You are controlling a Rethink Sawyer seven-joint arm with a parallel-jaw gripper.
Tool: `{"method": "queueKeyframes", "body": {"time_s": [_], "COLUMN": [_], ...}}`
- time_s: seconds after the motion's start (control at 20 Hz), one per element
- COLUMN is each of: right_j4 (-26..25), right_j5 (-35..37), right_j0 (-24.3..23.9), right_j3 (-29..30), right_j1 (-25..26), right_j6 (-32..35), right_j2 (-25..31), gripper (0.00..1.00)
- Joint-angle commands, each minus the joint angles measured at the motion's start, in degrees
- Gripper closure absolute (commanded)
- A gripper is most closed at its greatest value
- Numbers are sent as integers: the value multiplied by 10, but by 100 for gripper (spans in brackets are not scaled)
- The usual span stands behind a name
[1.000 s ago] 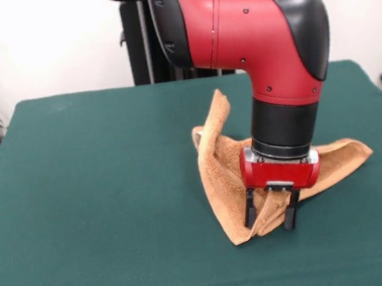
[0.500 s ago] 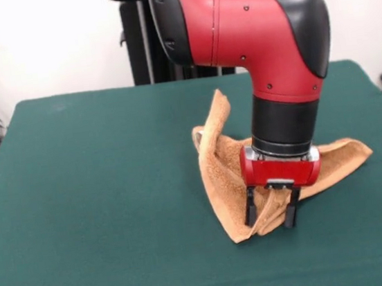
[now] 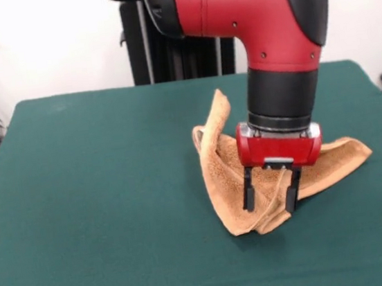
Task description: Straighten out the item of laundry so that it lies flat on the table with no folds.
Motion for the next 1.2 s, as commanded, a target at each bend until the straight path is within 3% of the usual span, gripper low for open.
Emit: {"method": "queueKeyframes", "body": {"time_s": [0.05,0.5,1.2], "right_j4": [-23,-51,-78], "right_j5": [46,29,49], "right_j0": [-21,-54,-42], "right_j3": [65,65,41], "right_j1": [-10,-1,6], "right_j6": [37,18,24], "right_j2": [82,107,99], "gripper": [0,0,0]}}
